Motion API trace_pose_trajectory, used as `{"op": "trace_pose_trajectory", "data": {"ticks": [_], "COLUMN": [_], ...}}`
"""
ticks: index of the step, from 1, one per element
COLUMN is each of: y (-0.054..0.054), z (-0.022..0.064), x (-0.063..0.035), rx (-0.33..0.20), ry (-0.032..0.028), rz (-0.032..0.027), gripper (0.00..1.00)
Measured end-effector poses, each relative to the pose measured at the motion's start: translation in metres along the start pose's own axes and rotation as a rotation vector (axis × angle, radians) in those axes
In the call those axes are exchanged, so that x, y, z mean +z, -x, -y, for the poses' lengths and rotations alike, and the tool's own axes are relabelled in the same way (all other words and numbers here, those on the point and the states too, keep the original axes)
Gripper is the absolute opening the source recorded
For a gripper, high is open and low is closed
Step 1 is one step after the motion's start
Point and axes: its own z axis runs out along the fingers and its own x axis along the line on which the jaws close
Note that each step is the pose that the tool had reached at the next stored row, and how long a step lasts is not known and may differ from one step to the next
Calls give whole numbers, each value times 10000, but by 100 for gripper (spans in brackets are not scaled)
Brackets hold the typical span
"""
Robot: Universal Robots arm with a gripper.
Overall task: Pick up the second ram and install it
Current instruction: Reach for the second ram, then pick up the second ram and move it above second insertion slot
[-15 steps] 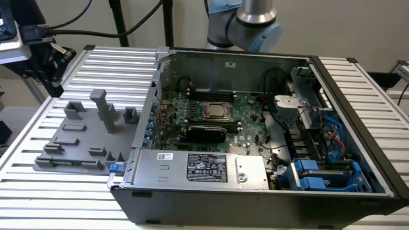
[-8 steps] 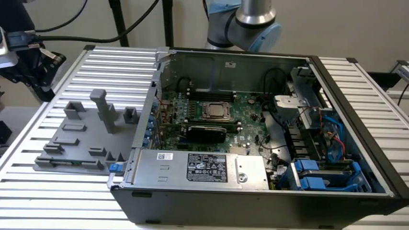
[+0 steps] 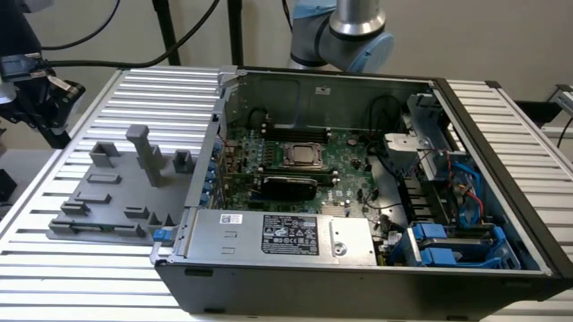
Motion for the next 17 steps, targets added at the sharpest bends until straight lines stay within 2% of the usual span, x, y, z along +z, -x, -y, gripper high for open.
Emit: {"op": "trace_pose_trajectory", "data": {"ticks": [14,17], "y": [-1,-2], "z": [0,0], "x": [0,0], "rx": [-6,-384], "ry": [-1,-2], "rz": [-1,-4], "gripper": [11,11]}}
